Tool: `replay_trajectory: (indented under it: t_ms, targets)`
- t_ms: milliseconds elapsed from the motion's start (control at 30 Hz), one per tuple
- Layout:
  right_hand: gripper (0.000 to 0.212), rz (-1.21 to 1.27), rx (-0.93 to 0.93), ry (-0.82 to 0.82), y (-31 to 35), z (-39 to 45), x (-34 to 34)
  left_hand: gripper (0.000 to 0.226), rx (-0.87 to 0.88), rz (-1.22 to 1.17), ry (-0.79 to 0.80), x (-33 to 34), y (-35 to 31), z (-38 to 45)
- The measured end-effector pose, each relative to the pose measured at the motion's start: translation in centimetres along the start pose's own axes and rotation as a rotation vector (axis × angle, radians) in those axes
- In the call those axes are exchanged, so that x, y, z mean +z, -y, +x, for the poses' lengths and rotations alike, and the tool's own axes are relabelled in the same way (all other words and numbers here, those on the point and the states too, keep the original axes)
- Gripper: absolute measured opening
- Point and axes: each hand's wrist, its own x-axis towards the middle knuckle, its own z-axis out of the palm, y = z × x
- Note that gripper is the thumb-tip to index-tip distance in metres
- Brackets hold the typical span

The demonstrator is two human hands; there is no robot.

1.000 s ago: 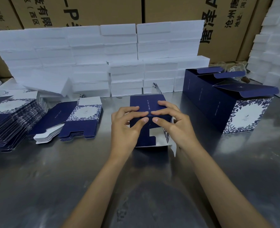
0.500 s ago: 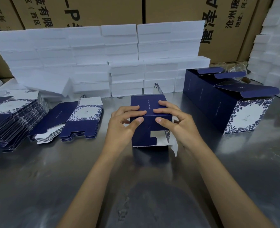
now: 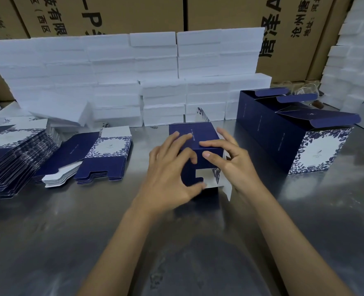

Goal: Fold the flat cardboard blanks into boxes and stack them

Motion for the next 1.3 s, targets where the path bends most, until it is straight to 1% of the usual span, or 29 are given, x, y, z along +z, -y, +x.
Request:
replay_trajectory:
  t_ms: [33, 67, 100, 200, 300, 367, 433, 467, 533, 567, 600, 667, 700, 767, 833, 900, 1000, 1100, 1200, 1300]
  targets:
    - [0.027, 0.004, 0.008, 0.006, 0.0, 0.0, -0.1, 0.057, 0.001, 0.049, 0.057, 0.2, 0.1, -0.2]
    - [0.027, 0.006, 0.016, 0.019, 0.0, 0.0, -0.1, 0.062, -0.007, 0.071, 0.083, 0.4, 0.3, -0.3]
    - [0.027, 0.007, 0.022, 0.035, -0.1, 0.1, -0.2, 0.063, -0.012, 0.080, 0.076, 0.5, 0.3, -0.4]
    - [0.025, 0.069, 0.030, 0.090, -0.3, 0.3, -0.5, 0.051, -0.010, 0.098, -0.018, 0.7, 0.3, -0.2]
    - [0.027, 0.211, 0.077, 0.115, -0.5, 0.6, -1.2, 0.044, -0.031, 0.098, -0.083, 0.8, 0.4, -0.2]
    - [0.038, 0.280, 0.132, 0.099, -1.1, 1.0, -1.8, 0.040, -0.045, 0.090, -0.108, 1.0, 0.7, -0.3]
    - [0.055, 0.199, 0.216, 0.114, -1.8, 1.2, -2.5, 0.038, -0.057, 0.076, -0.120, 1.1, 1.0, -0.3]
    - [0.063, 0.134, 0.254, 0.173, -2.1, 1.1, -2.7, 0.038, -0.060, 0.068, -0.124, 1.1, 1.0, -0.3]
    - [0.077, 0.089, 0.307, 0.349, -2.4, 0.7, -2.7, 0.040, -0.057, 0.062, -0.124, 1.2, 0.9, -0.2]
    - [0.084, 0.091, 0.323, 0.414, -2.4, 0.5, -2.5, 0.043, -0.049, 0.059, -0.128, 1.2, 0.9, -0.3]
    - [0.090, 0.089, 0.329, 0.442, -2.3, 0.4, -2.2, 0.046, -0.042, 0.045, -0.139, 1.3, 1.0, -0.3]
    - [0.095, 0.072, 0.325, 0.397, -2.4, 0.5, -1.6, 0.058, -0.060, -0.048, -0.183, 1.4, 1.1, -0.3]
    - [0.094, 0.053, 0.319, 0.353, -2.4, 0.5, -1.4, 0.069, -0.095, -0.116, -0.202, 1.4, 1.1, -0.3]
    - [0.090, -0.014, 0.297, 0.284, -2.7, 0.6, -0.8, 0.095, -0.195, -0.224, -0.211, 1.4, 1.2, -0.3]
    - [0.082, -0.066, 0.257, 0.245, -3.0, 0.6, -0.2, 0.108, -0.294, -0.282, -0.198, 1.5, 1.4, -0.2]
    - [0.075, -0.093, 0.214, 0.199, -3.5, 0.6, 0.4, 0.110, -0.406, -0.382, -0.171, 1.5, 1.8, -0.2]
    - [0.069, -0.111, 0.161, 0.108, -4.3, 0.6, 0.9, 0.107, -0.514, -0.574, -0.056, 1.1, 2.5, -0.4]
    - [0.066, -0.127, 0.145, 0.031, -4.8, 0.8, 1.1, 0.107, -0.514, -0.614, -0.003, 1.2, 2.3, -0.4]
    - [0.062, -0.117, 0.135, -0.028, -4.9, 0.8, 1.2, 0.105, -0.507, -0.645, -0.014, 1.5, 1.9, -0.3]
    - [0.052, -0.122, 0.115, -0.084, -5.2, 0.9, 1.3, 0.102, -0.521, -0.672, -0.024, 1.5, 1.8, -0.2]
